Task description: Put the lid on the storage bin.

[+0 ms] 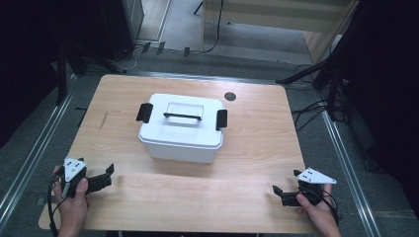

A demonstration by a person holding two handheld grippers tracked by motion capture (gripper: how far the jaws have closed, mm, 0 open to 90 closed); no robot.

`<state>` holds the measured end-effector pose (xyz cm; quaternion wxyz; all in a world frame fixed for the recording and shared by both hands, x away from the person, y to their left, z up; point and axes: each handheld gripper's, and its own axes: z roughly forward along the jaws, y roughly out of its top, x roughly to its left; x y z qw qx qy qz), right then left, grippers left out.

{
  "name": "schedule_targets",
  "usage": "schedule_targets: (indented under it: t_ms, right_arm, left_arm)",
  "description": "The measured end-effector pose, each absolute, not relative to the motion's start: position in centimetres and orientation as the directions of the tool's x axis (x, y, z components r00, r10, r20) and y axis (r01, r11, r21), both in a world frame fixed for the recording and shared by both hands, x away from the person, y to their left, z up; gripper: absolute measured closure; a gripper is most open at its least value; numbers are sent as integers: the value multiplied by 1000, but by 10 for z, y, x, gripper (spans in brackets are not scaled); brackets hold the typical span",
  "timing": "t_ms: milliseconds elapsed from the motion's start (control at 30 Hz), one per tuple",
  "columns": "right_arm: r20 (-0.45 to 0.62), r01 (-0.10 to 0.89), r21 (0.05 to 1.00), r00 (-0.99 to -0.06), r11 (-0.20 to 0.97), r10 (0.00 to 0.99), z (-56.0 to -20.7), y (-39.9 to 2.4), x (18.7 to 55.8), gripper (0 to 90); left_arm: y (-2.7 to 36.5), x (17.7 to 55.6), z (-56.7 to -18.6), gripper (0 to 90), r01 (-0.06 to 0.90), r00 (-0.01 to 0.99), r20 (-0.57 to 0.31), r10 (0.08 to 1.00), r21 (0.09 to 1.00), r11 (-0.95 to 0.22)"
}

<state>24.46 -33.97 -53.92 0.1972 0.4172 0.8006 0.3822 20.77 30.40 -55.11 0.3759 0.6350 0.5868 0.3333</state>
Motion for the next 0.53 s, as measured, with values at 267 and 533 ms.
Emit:
schedule_targets:
  t_ms: [267, 533]
  right_arm:
    - [39, 512, 814, -518, 274, 854, -547, -349, 237, 0]
    - [37, 498, 827, -512, 261, 858, -547, -350, 233, 0]
  left_arm:
    - [304, 208, -551, 0, 495, 86, -16, 996, 869, -29]
    - [304, 208, -551, 0, 496, 85, -13, 996, 868, -32]
